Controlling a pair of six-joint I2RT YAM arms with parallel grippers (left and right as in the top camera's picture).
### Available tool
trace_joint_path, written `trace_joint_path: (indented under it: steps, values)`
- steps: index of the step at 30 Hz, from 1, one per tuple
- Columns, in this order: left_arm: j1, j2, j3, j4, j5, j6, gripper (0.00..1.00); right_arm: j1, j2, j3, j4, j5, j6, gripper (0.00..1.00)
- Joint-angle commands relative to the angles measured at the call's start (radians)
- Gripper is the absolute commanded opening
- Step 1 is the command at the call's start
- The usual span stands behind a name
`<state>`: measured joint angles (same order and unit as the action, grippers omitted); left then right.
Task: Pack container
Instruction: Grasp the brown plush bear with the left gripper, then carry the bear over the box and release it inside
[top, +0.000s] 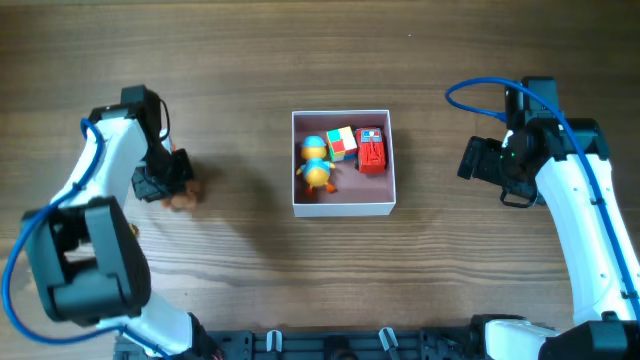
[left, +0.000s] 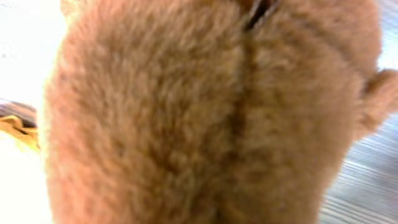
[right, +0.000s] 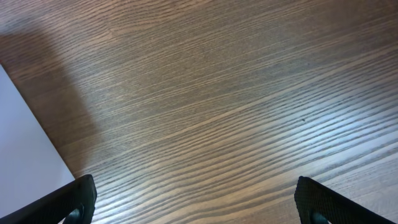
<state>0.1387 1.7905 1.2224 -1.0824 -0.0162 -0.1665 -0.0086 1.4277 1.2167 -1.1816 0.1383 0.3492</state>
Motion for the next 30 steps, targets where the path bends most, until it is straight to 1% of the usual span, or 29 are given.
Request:
trace_joint_path:
  steps: [1,2,5,6,8,10,11,14,18,21,23,24,25,26,27,28,29,30]
  values:
    - [-0.110,-0.219,0.087,-0.014,0.020,0.003,0.04,-0.004,0.000,-0.002,0.000,-0.008,-0.011,1.00]
    - [-0.205,-0.330,0.099,0.005,0.020,0.023,0.04,-0.004,0.000,-0.002,0.000,-0.008,-0.013,1.00]
    - [-0.385,-0.460,0.099,0.070,0.023,0.134,0.04,-0.004,0.000,-0.002,0.004,-0.009,-0.011,1.00]
    - [-0.474,-0.495,0.099,0.106,0.022,0.220,0.04,-0.004,0.000,-0.002,0.004,-0.009,-0.010,1.00]
    - [-0.624,-0.508,0.099,0.165,0.022,0.372,0.04,-0.004,0.000,-0.002,0.003,-0.013,-0.010,1.00]
    - [-0.714,-0.473,0.099,0.201,0.021,0.447,0.04,-0.004,0.000,-0.002,0.005,-0.025,-0.013,1.00]
    - [-0.744,-0.444,0.099,0.212,0.019,0.473,0.04,-0.004,0.000,-0.002,0.005,-0.024,-0.014,1.00]
    - [-0.789,-0.304,0.099,0.245,0.020,0.477,0.04,-0.004,0.000,-0.002,0.011,-0.024,-0.014,1.00]
    - [-0.803,-0.138,0.099,0.245,0.027,0.476,0.04,-0.004,0.000,-0.002,0.011,-0.024,-0.017,1.00]
    - [-0.803,-0.055,0.099,0.230,0.027,0.476,0.04,-0.004,0.000,-0.002,0.012,-0.024,-0.017,1.00]
    - [-0.803,-0.028,0.099,0.215,0.027,0.476,0.17,-0.004,0.000,-0.002,0.013,-0.024,-0.017,1.00]
    - [-0.803,-0.021,0.099,0.211,0.027,0.476,0.20,-0.004,0.000,-0.002,0.013,-0.024,-0.017,1.00]
    - [-0.803,-0.014,0.099,0.210,0.027,0.476,0.20,-0.004,0.000,-0.002,0.013,-0.024,-0.017,1.00]
    - [-0.803,-0.014,0.099,0.207,0.027,0.476,0.30,-0.004,0.000,-0.002,0.013,-0.024,-0.018,1.00]
    - [-0.803,-0.014,0.099,0.203,0.027,0.476,0.33,-0.004,0.000,-0.002,0.013,-0.024,-0.018,1.00]
    - [-0.803,-0.014,0.099,0.198,0.027,0.473,0.45,-0.004,0.000,-0.002,0.013,-0.024,-0.021,1.00]
    - [-0.803,-0.014,0.099,0.192,0.027,0.473,0.60,-0.004,0.000,-0.002,0.013,-0.024,-0.021,1.00]
    - [-0.803,-0.014,0.099,0.185,0.027,0.473,0.70,-0.004,0.000,-0.002,0.014,-0.024,-0.021,1.00]
